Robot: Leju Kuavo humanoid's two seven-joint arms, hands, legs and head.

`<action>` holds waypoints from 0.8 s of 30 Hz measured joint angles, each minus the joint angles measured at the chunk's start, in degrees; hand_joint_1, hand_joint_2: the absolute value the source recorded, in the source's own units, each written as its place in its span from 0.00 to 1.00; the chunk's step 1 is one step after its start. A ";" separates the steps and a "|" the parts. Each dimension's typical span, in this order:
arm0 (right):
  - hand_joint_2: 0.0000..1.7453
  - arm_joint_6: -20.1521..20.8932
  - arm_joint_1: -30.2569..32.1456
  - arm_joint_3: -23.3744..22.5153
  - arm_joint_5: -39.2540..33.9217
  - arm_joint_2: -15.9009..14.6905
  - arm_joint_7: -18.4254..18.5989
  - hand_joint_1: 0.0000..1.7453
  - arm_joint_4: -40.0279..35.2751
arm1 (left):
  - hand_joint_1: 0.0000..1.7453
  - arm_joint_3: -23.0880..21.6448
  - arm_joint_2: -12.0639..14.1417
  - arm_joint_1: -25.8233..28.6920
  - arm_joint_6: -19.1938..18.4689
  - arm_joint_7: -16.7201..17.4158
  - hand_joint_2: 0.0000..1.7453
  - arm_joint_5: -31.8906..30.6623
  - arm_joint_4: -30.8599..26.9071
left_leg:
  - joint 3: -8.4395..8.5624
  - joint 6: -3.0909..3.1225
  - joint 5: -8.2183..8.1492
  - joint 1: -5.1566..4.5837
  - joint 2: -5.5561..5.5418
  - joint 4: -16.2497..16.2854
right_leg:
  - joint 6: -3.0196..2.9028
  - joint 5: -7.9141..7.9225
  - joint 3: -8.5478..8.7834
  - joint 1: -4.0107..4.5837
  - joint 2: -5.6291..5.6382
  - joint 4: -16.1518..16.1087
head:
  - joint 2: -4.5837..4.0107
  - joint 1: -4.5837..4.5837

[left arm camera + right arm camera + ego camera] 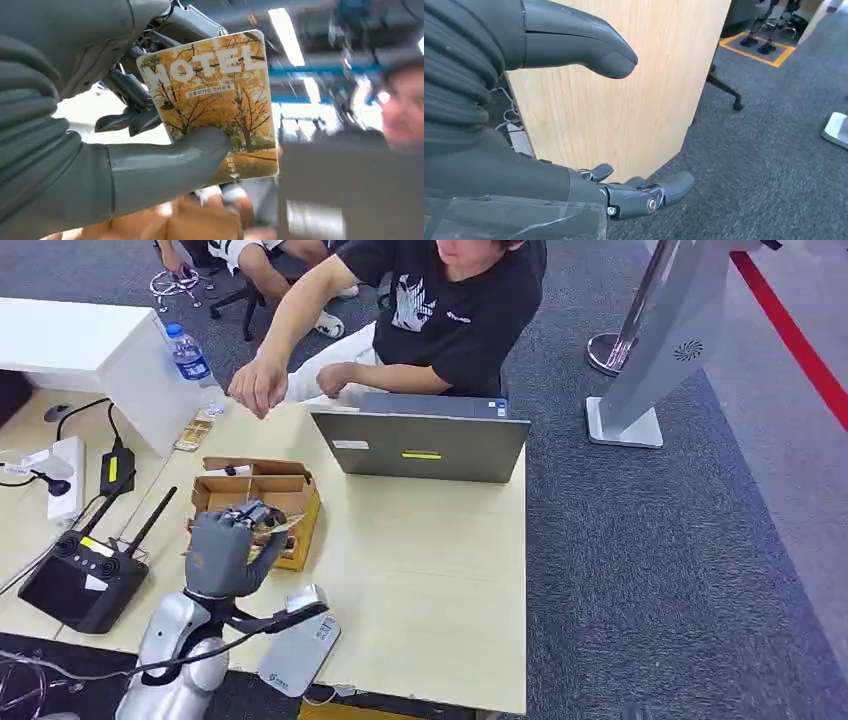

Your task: Pass the card to the sensor for recognition and then transmit it.

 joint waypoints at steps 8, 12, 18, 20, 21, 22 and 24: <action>1.00 -0.30 -0.02 0.00 0.61 0.11 -0.04 0.00 0.00 | 1.00 5.11 -3.12 -2.11 0.24 0.85 1.00 -1.14 -3.56 | 0.00 -0.01 0.01 0.03 0.00 -0.01 | 0.00 0.00 0.00 0.01 0.00 0.01 | 0.00 -0.02; 1.00 -0.57 -0.02 -0.04 0.61 0.11 -0.06 0.00 0.00 | 1.00 6.16 -4.06 -2.13 0.17 0.85 1.00 -1.07 -4.17 | -0.01 -0.01 0.00 0.01 -0.01 -0.01 | 0.00 0.00 0.00 0.01 0.00 0.01 | 0.00 0.00; 1.00 -0.63 -0.04 -0.17 0.68 0.13 -0.07 0.00 0.00 | 1.00 6.51 -4.89 -2.29 0.11 0.72 1.00 -1.03 -4.26 | -0.02 0.00 0.00 0.00 -0.01 -0.01 | 0.00 0.00 0.01 0.00 0.00 0.01 | 0.00 0.00; 1.00 -0.70 -0.05 -0.15 0.74 0.13 -0.15 0.00 0.00 | 1.00 6.60 -5.04 -2.39 0.09 0.48 1.00 -1.05 -4.24 | -0.01 0.00 0.00 0.00 -0.01 -0.01 | 0.00 0.00 0.01 0.00 0.00 0.01 | 0.00 0.00; 1.00 -0.70 -0.04 -0.18 0.74 0.13 -0.24 0.00 0.00 | 1.00 6.73 -5.18 -2.41 0.09 0.48 1.00 -1.05 -4.24 | -0.01 0.00 0.00 0.00 -0.01 -0.01 | 0.00 0.00 0.01 0.00 0.00 0.01 | 0.00 -0.02; 1.00 -0.70 -0.04 -0.17 0.74 0.15 -0.26 0.00 0.00 | 0.97 6.82 -5.20 -2.41 0.06 0.44 1.00 -1.09 -4.24 | -0.01 -0.01 0.00 0.00 0.00 -0.01 | 0.00 0.00 0.00 0.01 0.00 0.01 | 0.00 0.00; 1.00 -0.74 -0.05 -0.15 0.76 0.15 -0.28 0.00 -0.02 | 0.00 6.86 -5.35 -2.41 -0.07 0.39 1.00 -1.11 -4.24 | -0.01 -0.01 0.00 0.01 -0.01 -0.01 | 0.00 0.00 0.00 0.00 0.00 0.01 | 0.00 0.00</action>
